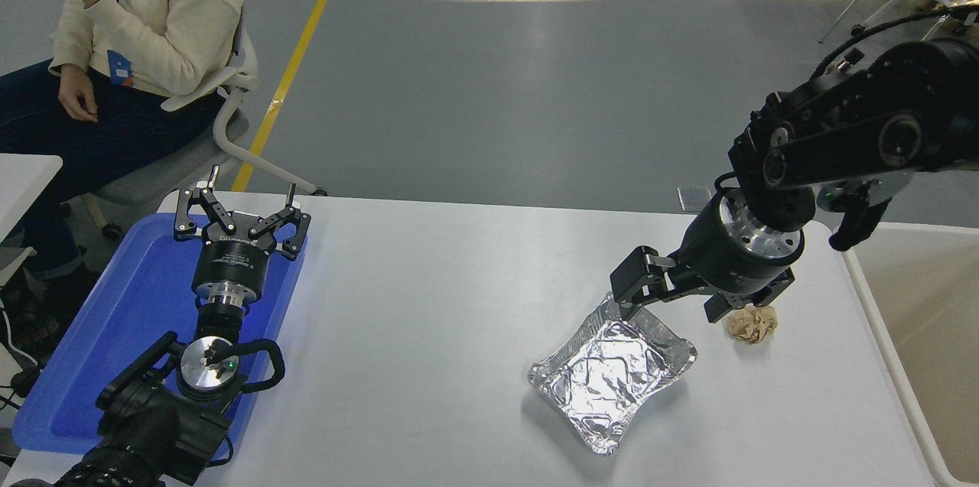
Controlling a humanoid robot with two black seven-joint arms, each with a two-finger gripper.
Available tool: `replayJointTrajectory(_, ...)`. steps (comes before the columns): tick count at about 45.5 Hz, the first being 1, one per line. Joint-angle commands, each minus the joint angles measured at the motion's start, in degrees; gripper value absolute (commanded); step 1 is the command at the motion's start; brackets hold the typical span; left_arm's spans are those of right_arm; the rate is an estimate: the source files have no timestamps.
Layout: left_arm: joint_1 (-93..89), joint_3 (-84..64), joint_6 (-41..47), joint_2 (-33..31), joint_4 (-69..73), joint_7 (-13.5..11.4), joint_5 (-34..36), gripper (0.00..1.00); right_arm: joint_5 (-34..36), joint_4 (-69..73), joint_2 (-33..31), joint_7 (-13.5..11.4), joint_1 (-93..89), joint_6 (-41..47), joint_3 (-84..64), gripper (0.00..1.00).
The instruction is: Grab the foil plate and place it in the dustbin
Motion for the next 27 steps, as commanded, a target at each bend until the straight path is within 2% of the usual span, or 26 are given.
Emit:
replayJointTrajectory(1, 0.00, 0.00, 0.00, 0.00, 0.00, 0.00, 0.00, 1.00, -0.07, 0.08, -0.10, 0.00, 0.04, -0.08, 0.11, 1.00)
replayJointTrajectory(27, 0.00, -0.09, 0.00, 0.00, 0.00, -0.09, 0.00, 1.00, -0.16, -0.01, 0.34, 0.00, 0.13, 0.01, 0.73, 1.00)
